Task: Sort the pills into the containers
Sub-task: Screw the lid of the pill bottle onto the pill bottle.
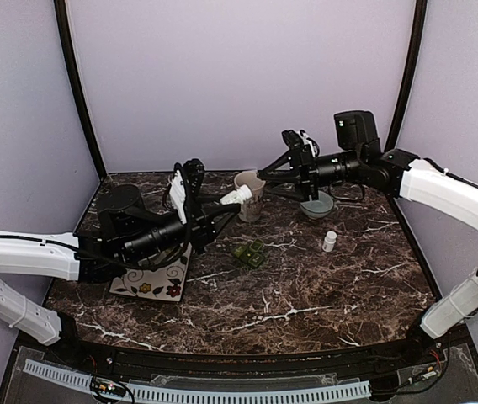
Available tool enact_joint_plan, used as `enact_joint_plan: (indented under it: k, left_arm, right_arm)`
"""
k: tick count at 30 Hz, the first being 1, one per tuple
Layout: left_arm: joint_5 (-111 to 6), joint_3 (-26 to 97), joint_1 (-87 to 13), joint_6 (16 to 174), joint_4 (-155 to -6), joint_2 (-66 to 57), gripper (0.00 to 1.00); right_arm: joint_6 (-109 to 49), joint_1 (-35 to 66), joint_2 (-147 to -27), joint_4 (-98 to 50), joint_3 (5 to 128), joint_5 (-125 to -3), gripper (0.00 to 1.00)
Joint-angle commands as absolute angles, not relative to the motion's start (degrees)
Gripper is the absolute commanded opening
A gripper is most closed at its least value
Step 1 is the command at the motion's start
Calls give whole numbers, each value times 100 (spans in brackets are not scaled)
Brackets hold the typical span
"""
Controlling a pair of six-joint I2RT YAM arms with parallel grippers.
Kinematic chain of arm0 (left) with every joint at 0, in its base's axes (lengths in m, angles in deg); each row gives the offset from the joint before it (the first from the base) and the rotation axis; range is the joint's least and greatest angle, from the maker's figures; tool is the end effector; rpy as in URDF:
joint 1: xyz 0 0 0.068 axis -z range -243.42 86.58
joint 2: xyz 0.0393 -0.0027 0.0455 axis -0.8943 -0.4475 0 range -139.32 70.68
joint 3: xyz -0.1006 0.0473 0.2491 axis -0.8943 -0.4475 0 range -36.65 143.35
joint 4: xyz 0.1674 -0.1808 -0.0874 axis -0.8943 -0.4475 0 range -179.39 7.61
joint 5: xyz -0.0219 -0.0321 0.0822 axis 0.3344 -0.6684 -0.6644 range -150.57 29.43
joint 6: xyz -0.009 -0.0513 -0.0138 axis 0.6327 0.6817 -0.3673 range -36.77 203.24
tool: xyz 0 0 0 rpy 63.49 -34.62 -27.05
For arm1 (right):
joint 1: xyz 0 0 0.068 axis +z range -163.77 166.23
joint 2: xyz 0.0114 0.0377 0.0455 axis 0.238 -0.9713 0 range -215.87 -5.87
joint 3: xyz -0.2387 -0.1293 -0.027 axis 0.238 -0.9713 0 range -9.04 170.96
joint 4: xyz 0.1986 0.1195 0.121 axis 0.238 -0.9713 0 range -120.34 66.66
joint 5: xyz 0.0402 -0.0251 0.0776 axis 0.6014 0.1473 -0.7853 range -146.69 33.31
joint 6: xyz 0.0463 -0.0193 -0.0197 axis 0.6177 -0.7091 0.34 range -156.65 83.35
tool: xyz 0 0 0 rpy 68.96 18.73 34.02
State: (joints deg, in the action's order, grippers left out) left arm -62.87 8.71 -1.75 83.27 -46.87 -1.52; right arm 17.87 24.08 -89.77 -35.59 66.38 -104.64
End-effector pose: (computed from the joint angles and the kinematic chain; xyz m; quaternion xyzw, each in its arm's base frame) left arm 0.1404 -0.2575 0.3243 0.3206 0.5673 -0.3777 0.6579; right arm 0.2481 0.2262 0.3645 -0.1195 0.7774 0.6062 0.1183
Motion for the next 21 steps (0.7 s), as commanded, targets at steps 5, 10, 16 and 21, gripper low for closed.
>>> enact_joint_plan:
  k: [5, 10, 16, 21]
  left_arm:
    - [-4794, 1152, -809, 9876, -5008, -25, 0]
    - [-3042, 1244, -1513, 11162, -4630, -364, 0]
    - [-1255, 1696, -1730, 12421, -3978, -1285, 0]
    - [-312, 1966, -1783, 13602, -2885, -2057, 0]
  right_arm:
    - [104, 2243, -8471, -3859, 6718, -10030, 47]
    - [-854, 2236, -8226, -4095, 6509, -9816, 47]
    - [-1329, 2273, -7962, -3991, 6364, -9896, 46]
    - [-1605, 2404, -7887, -4131, 6405, -9883, 46]
